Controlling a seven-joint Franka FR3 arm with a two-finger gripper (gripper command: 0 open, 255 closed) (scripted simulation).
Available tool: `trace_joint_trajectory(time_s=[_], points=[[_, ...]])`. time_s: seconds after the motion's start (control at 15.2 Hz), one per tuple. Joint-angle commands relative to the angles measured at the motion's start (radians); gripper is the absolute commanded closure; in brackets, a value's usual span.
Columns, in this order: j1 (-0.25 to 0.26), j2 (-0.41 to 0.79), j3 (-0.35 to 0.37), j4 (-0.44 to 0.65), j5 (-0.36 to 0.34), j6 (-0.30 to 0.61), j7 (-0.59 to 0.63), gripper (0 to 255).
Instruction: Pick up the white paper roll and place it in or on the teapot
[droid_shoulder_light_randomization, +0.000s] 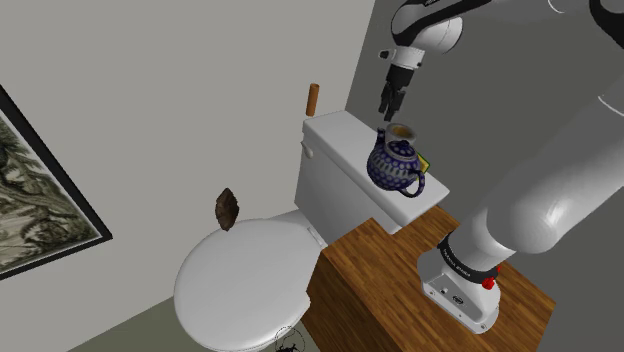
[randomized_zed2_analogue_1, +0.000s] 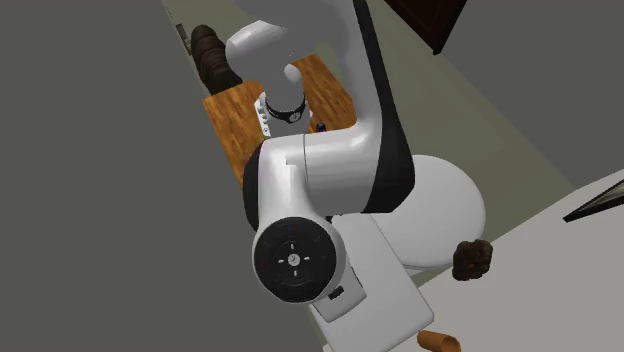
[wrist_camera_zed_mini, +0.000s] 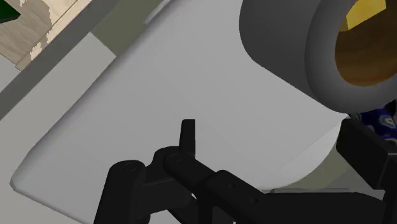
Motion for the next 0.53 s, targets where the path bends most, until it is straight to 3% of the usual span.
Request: trace_joint_trajectory(time_s=[0.0,0.2,0.46], points=[[-0.004,-0.137,0.011,-0.130,-0.147,0.125,0.041,0],[-0.048,-0.307,0.041,-0.278,-0.278,0.164,0.092,0],[-0.059,-0.309,0.042,-0.324,-0.293,0.214,0.093,0]])
